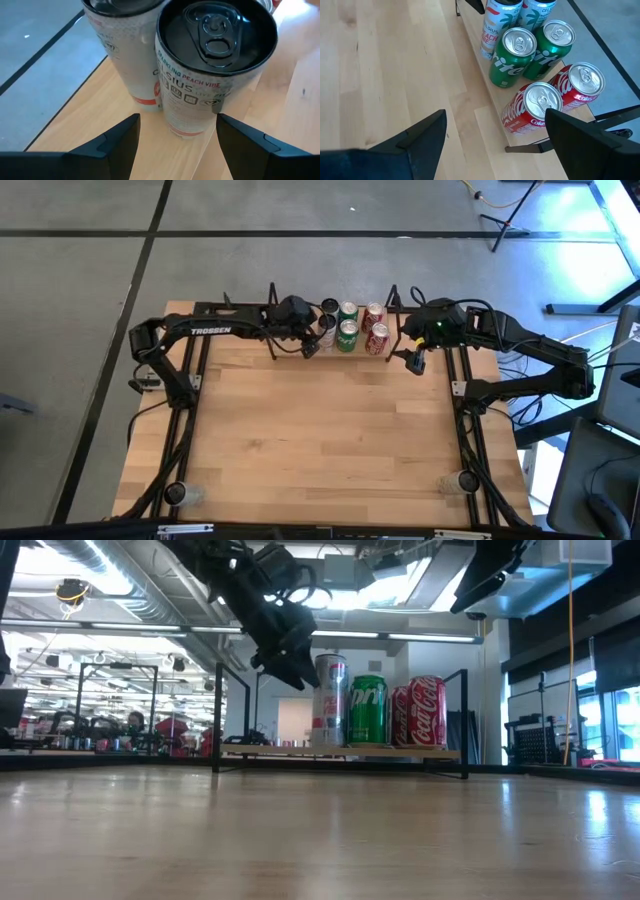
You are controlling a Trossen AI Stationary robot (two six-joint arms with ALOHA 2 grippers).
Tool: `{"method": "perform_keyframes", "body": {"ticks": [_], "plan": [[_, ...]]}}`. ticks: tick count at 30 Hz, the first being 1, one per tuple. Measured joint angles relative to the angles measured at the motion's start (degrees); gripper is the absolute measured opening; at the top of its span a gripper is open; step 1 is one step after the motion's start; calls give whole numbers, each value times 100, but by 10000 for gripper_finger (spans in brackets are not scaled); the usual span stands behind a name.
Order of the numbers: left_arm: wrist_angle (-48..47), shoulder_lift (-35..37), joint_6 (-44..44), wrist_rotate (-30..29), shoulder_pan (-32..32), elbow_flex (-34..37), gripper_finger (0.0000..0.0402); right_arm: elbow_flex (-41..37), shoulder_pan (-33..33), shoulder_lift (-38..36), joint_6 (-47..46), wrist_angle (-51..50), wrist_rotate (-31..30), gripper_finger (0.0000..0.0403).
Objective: Place canned beverage on shelf
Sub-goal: Put the white pink soda can on the shelf aligned with the other white pink soda can, then put the left white yellow soda can on the shelf
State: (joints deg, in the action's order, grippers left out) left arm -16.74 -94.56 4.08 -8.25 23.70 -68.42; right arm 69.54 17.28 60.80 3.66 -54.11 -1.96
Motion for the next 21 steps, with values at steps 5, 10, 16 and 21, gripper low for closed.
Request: {"method": "perform_keyframes", "body": {"ticks": [5,10,16,21], "plan": [[-52,101,48,196,-56,2,246,0,0,0,0,-1,0,321],[-422,611,161,374,-284,-255,246,0,0,6,0,20,0,321],[-618,1352,157,344,-567,-481,246,0,0,31,0,44,0,321],[-599,1758,146,319,-625,-481,247,0,0,31,1,244,0,321]]}}
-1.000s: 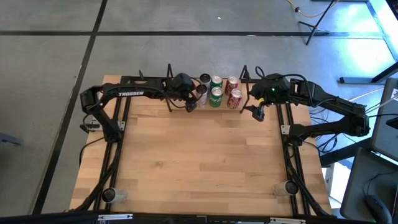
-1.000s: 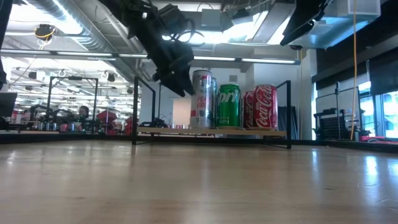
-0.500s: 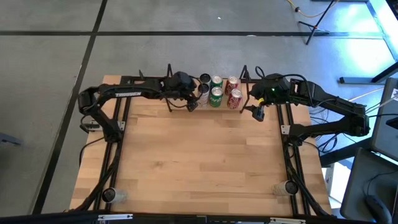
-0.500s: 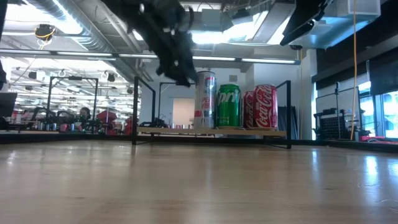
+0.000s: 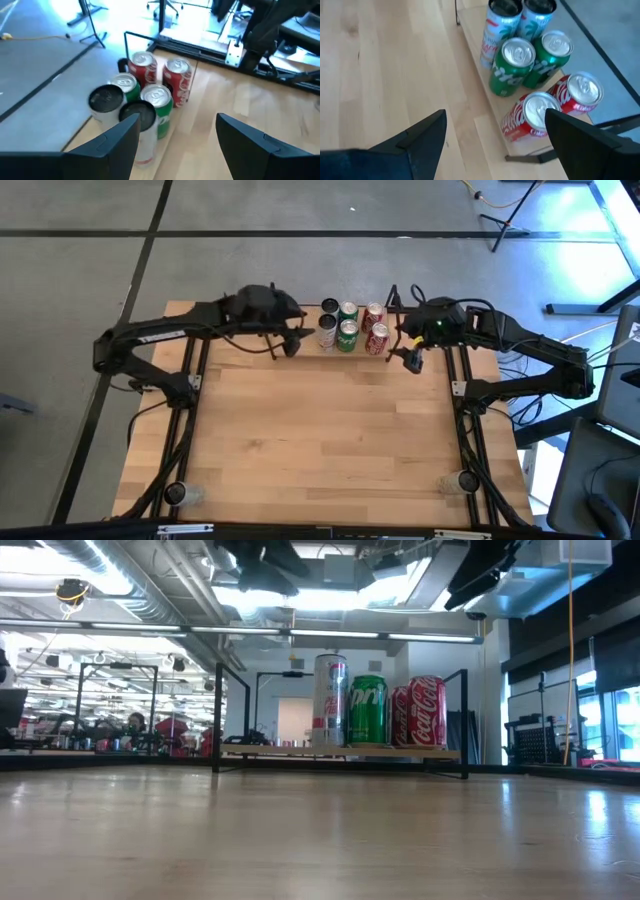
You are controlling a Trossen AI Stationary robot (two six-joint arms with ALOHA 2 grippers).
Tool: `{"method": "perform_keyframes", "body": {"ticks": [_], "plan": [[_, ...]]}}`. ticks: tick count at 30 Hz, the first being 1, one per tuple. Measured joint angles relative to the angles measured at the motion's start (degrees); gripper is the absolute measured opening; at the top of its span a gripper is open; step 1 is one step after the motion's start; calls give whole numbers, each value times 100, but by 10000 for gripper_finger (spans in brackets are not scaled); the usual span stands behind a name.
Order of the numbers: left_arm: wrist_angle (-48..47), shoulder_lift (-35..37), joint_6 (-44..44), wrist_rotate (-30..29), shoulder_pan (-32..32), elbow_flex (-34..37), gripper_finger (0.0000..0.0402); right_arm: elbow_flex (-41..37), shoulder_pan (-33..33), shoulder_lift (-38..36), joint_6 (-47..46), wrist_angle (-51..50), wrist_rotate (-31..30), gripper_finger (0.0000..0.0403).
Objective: Place canned beverage on shelf
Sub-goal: Put the left white yellow soda can on the shelf
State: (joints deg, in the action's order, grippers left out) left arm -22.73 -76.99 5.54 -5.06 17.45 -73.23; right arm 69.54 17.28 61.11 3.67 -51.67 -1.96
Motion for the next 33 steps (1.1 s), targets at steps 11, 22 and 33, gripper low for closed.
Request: {"method": "perform_keyframes", "body": {"ticks": [11,22,33], "plan": [[-618,296,-26,285,-280,2,369,4,0,76,-49,-134,8,321],[-925,290,1489,826,-994,4,381,4,0,65,17,-709,679,321],[-2082,162,3735,56,-2385,11,380,4,-418,-107,-45,-893,1952,321]]}}
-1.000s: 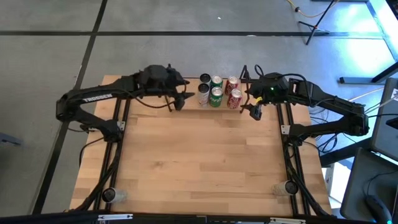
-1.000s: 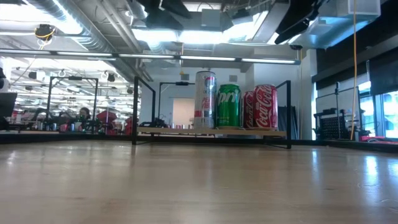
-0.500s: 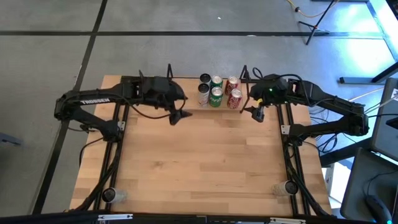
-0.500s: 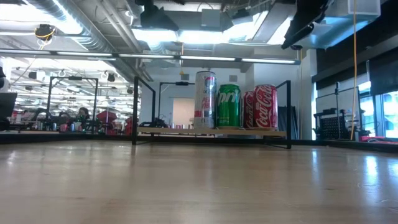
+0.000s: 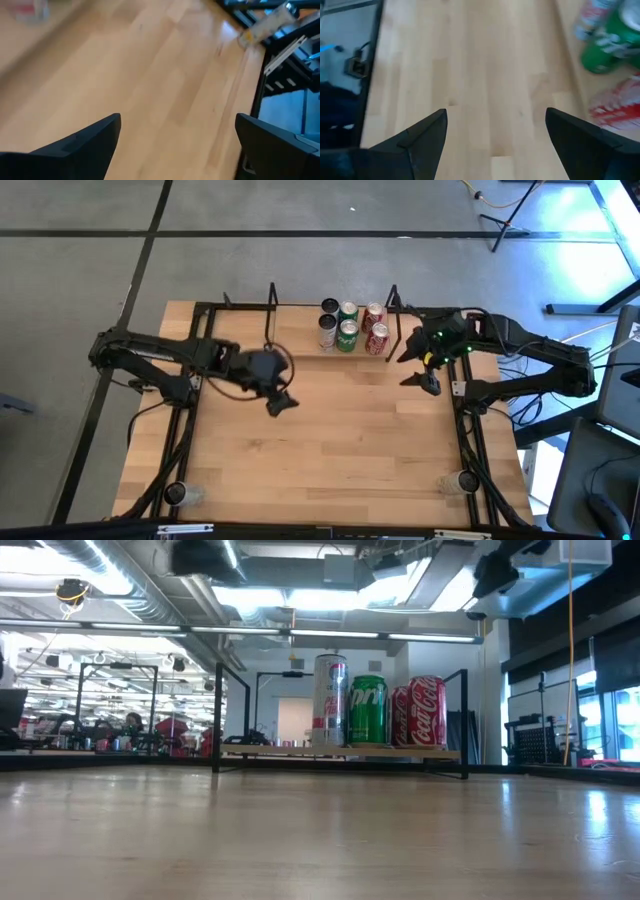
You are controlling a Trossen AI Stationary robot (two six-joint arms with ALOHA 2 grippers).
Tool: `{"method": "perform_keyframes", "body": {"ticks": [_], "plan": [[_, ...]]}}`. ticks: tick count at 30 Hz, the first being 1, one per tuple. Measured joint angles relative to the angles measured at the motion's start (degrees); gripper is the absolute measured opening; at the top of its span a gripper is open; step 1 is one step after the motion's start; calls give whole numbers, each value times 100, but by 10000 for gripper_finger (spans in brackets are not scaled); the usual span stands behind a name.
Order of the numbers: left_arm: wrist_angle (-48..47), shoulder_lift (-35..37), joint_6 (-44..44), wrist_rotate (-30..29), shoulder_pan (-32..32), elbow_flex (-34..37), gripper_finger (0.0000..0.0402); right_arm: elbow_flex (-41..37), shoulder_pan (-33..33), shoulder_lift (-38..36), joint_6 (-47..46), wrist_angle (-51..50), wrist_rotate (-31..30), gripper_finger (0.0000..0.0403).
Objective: Place canned beverage on shelf
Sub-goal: Put the left white yellow soda can on the shelf
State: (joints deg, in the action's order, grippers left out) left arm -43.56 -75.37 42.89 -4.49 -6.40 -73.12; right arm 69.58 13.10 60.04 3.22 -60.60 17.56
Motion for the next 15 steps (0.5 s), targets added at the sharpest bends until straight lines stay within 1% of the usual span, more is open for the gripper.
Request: {"method": "perform_keyframes", "body": {"ticks": [4,9,15], "plan": [[-528,40,965,-82,-598,-2,380,0,-423,-7,-133,130,-52,321],[-630,54,2042,115,-1325,-2,380,-2,-851,19,-318,354,-332,321],[-896,54,3282,193,-2158,-2,380,-2,-1149,21,-460,550,-590,321]]}}
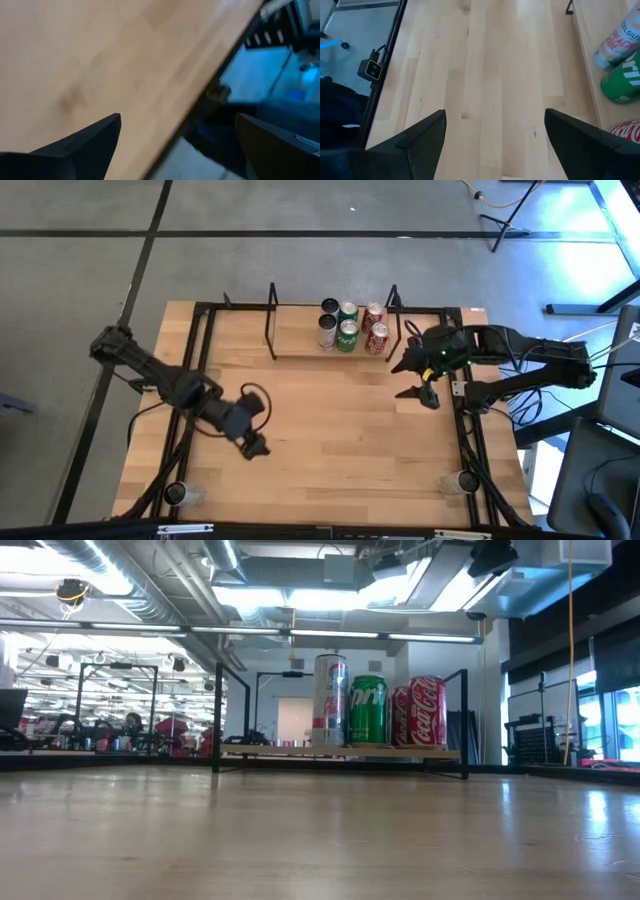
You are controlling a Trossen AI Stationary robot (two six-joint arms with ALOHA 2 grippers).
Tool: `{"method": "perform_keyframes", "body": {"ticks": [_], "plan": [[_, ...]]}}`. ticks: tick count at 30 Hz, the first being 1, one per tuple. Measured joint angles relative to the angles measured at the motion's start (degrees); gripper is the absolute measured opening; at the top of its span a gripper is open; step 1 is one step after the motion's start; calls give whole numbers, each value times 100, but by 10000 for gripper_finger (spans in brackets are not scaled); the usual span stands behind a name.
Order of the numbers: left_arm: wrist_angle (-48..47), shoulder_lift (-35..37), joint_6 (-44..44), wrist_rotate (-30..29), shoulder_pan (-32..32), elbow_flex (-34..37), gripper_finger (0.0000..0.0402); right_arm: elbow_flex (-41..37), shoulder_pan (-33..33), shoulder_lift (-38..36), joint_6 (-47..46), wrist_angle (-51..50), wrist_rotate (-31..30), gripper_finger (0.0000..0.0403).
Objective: Place canned beverage on shelf
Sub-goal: Put the left white yellow soda can on the shelf
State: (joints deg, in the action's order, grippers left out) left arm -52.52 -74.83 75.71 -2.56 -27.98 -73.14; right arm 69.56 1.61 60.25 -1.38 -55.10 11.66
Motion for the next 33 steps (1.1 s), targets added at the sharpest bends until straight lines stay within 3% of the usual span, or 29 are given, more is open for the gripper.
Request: {"method": "perform_keyframes", "body": {"ticks": [7,14,22,27,33], "plan": [[-487,0,1148,405,-821,-4,380,0,-133,0,-33,1,-70,321],[-1011,13,2011,1205,-1576,-4,380,0,-127,0,-143,3,-70,321],[-1420,241,3163,1423,-2534,-4,380,0,-127,0,-315,7,-256,321],[-1402,154,3546,1521,-3022,-4,380,0,-127,0,-321,13,-296,321],[-1427,-48,3371,1464,-3302,-4,380,0,-127,0,-329,31,-635,321]]}}
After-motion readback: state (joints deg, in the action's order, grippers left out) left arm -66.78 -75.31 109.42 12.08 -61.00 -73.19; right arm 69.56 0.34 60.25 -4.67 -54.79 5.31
